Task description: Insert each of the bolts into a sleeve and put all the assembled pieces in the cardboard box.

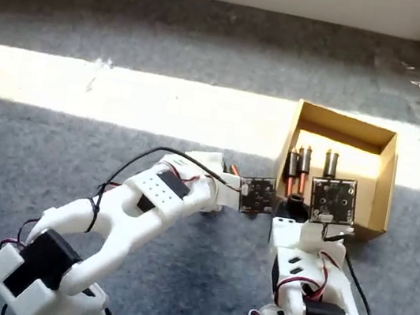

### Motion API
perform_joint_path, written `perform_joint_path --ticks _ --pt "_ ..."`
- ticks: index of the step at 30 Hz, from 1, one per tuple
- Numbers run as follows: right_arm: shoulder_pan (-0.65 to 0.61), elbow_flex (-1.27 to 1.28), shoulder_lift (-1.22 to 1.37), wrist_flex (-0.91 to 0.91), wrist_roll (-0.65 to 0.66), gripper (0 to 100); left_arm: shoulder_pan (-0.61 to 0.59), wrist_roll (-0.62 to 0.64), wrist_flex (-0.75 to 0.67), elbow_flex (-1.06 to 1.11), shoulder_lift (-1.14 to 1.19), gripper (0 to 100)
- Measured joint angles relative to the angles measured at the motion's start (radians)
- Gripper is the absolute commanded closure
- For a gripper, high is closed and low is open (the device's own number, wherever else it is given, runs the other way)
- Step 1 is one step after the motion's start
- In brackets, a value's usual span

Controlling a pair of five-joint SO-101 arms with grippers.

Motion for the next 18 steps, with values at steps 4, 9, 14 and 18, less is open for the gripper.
perform_joint_path --ticks 4,9,14,18 --pt "-0.002 0.002 0.0 0.002 0.009 99.5 0.04 -0.117 -0.011 -0.005 0.0 99" --pt "0.015 0.002 0.0 0.002 0.009 99.5 0.055 -0.146 -0.011 -0.028 0.0 99" --pt "0.06 0.0 0.0 -0.002 0.009 99.5 0.061 -0.15 -0.012 -0.038 0.006 99" --pt "0.075 0.0 -0.009 -0.009 0.008 99.5 0.08 -0.152 -0.011 -0.035 0.015 99"
